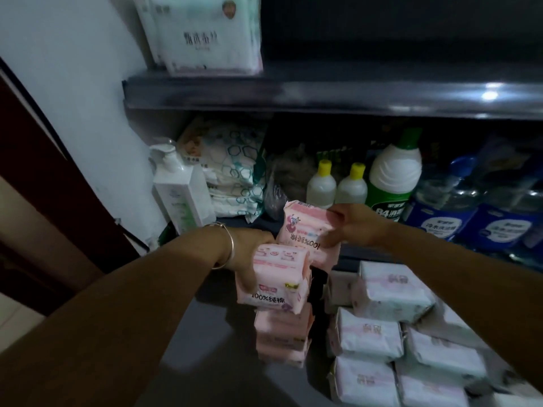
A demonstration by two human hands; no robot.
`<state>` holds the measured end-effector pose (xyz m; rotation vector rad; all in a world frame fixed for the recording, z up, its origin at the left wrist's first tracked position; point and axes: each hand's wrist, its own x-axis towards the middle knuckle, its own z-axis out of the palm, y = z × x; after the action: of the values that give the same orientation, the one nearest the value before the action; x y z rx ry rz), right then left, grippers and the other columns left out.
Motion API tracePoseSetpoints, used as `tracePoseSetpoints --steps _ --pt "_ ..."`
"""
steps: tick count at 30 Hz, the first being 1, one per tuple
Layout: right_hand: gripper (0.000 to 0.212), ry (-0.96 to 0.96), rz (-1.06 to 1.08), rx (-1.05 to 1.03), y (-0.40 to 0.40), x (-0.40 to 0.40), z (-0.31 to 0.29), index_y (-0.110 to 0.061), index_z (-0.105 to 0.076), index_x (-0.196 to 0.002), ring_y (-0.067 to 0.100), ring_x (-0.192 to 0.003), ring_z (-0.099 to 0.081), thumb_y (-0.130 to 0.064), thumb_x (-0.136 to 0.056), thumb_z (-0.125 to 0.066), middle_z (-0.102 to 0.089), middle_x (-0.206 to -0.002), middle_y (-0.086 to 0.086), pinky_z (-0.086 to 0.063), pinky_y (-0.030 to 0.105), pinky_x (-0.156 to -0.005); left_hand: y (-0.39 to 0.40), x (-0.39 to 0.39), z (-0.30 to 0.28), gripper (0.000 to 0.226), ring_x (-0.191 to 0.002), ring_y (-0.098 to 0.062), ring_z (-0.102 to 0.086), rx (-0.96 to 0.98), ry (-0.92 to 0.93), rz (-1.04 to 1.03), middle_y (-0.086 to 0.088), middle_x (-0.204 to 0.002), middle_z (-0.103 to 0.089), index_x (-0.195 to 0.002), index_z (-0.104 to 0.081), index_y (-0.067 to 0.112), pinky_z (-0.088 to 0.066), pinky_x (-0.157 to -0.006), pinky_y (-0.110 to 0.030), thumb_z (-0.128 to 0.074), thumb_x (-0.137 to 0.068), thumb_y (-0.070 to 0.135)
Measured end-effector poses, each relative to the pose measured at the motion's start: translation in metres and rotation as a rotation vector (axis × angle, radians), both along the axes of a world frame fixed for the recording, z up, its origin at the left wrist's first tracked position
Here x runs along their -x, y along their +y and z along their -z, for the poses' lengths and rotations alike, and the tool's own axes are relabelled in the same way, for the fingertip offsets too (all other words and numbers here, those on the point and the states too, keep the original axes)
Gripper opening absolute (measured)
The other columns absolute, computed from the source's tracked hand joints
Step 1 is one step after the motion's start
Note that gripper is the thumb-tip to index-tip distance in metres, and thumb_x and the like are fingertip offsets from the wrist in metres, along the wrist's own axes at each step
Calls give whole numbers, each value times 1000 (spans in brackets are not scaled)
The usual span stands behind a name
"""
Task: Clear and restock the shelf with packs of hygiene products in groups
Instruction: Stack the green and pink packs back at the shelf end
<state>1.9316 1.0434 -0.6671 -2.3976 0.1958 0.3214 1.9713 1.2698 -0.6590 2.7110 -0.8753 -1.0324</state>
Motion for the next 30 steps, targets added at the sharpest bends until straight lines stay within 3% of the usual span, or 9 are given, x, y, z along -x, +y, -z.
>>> tracePoseSetpoints --steps 4,7,10,15,17,20,24,30 --pt "64 -80 85 -93 -10 19 -64 4 -52 -124 34 -115 -53 -14 -70 -81 -55 -128 20 -44 43 -101 -4 8 -67 72 -102 -14 -58 66 -12 -11 9 -110 -61 -118 -51 31 -51 -89 -32 -86 -58 16" --pt "54 -137 94 -144 -16 33 -114 -4 -57 -119 30 -106 -59 -12 -71 -79 -61 -120 14 -48 45 -97 -12 19 -119 72 -102 -10 -57 66 -112 44 12 -110 -61 -121 -52 32 -48 -87 -25 -87 -59 24" --pt "66 -218 105 -173 -23 42 -156 -6 -51 -131 28 -110 -58 -12 -71 -78 -58 -125 8 -49 43 -97 -19 27 -164 74 -101 -8 -58 97 -128 45 15 -108 -61 -120 -52 33 -48 -83 -22 -88 -57 26" --pt "52 -378 140 -173 -48 48 -215 -10 -60 -117 25 -100 -63 -14 -69 -80 -63 -113 10 -53 42 -91 -42 31 -231 68 -102 -11 -61 169 -203 20 10 -107 -65 -118 -54 28 -51 -90 -30 -87 -60 20" --pt "56 -423 158 -184 -59 47 -233 -9 -57 -121 24 -101 -62 -13 -69 -80 -62 -113 9 -53 42 -91 -54 28 -251 66 -103 -12 -61 199 -229 16 9 -107 -66 -116 -55 28 -50 -95 -33 -87 -59 22" --pt "68 -495 189 -154 -75 39 -251 -8 -49 -131 25 -107 -58 -11 -71 -79 -56 -119 7 -51 41 -93 -72 13 -271 68 -105 -12 -60 234 -291 1 9 -108 -65 -118 -54 27 -48 -97 -33 -87 -59 21" --pt "69 -559 231 -109 -90 11 -256 -7 -45 -133 25 -107 -56 -7 -73 -77 -53 -120 8 -51 36 -90 -90 -19 -285 71 -106 -13 -57 212 -396 21 10 -112 -60 -123 -49 28 -47 -96 -31 -85 -62 26" --pt "75 -586 313 -32 -106 -34 -249 -8 -40 -139 28 -113 -52 -10 -74 -77 -47 -128 11 -51 42 -94 -109 -71 -290 65 -103 -15 -57 261 -428 -6 6 -110 -60 -120 -50 24 -49 -88 -29 -84 -65 20"
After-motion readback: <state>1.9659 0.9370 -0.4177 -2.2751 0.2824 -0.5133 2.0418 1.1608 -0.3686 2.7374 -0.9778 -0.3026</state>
